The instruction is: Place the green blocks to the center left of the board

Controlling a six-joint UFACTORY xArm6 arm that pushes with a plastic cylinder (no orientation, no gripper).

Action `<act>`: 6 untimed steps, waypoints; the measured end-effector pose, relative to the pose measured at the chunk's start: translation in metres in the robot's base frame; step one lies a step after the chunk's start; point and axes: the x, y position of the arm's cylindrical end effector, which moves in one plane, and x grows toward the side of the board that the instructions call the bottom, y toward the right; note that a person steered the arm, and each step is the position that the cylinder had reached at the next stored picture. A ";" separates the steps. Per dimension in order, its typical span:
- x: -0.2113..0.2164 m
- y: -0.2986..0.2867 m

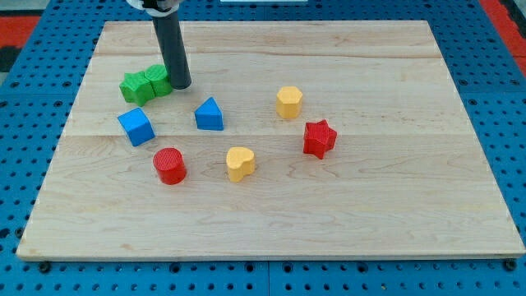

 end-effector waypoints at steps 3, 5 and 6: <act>0.021 0.000; 0.038 0.001; 0.044 0.001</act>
